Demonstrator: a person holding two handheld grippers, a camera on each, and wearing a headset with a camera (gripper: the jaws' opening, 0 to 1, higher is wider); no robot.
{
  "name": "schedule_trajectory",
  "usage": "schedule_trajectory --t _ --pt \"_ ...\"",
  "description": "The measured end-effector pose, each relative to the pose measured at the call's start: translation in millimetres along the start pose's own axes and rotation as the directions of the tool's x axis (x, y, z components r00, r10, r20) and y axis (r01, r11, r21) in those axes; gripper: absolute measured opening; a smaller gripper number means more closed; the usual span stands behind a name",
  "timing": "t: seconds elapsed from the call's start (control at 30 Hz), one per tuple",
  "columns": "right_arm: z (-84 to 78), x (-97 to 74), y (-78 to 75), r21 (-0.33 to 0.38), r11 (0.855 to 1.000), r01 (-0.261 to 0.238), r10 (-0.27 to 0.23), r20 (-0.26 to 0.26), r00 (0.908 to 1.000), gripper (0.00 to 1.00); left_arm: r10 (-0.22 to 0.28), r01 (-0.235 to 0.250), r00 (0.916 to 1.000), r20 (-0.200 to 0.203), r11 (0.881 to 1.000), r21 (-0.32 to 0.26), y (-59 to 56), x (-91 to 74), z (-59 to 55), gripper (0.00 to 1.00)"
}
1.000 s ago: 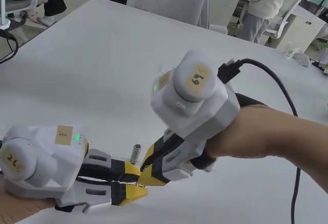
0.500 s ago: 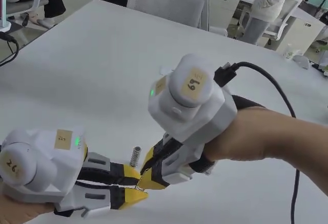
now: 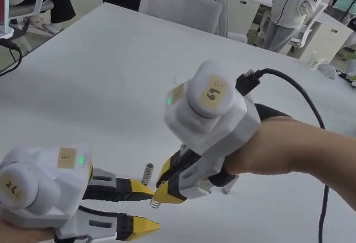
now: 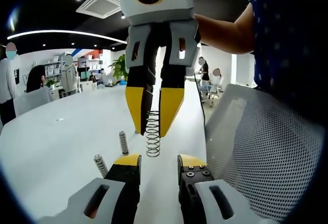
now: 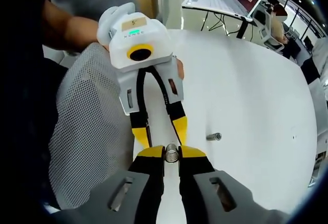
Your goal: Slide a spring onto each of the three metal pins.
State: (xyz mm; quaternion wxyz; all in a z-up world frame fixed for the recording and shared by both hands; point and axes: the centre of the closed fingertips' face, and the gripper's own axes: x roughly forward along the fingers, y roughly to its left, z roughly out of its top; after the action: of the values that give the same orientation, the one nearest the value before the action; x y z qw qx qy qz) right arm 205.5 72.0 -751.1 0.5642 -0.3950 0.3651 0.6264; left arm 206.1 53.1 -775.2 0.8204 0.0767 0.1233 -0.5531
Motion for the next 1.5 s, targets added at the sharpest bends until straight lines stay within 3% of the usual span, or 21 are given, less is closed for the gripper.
schedule_trajectory --t 0.37,0.83,1.23,1.5 --pt "-4.0 -7.5 -7.3 0.013 1.000 0.023 -0.023 0.009 0.9997 0.07 0.061 -0.062 0.9979 -0.024 0.998 -0.026 11.1 -7.7 -12.0 0.47" --pt "-10.5 -19.8 -13.9 0.035 0.998 0.047 -0.048 0.018 0.9987 0.07 0.116 -0.118 0.9923 -0.043 0.992 -0.047 20.9 -11.3 -23.9 0.67" --pt "-20.5 -35.0 -24.4 0.073 0.994 0.080 -0.082 0.027 0.9962 0.07 0.141 -0.144 0.9890 -0.044 0.988 -0.059 28.0 -13.1 -35.7 0.71" --pt "-32.5 -55.7 -40.3 0.118 0.985 0.126 -0.131 0.032 0.9909 0.07 0.148 -0.151 0.9877 -0.050 0.987 -0.060 31.3 -14.0 -39.0 0.72"
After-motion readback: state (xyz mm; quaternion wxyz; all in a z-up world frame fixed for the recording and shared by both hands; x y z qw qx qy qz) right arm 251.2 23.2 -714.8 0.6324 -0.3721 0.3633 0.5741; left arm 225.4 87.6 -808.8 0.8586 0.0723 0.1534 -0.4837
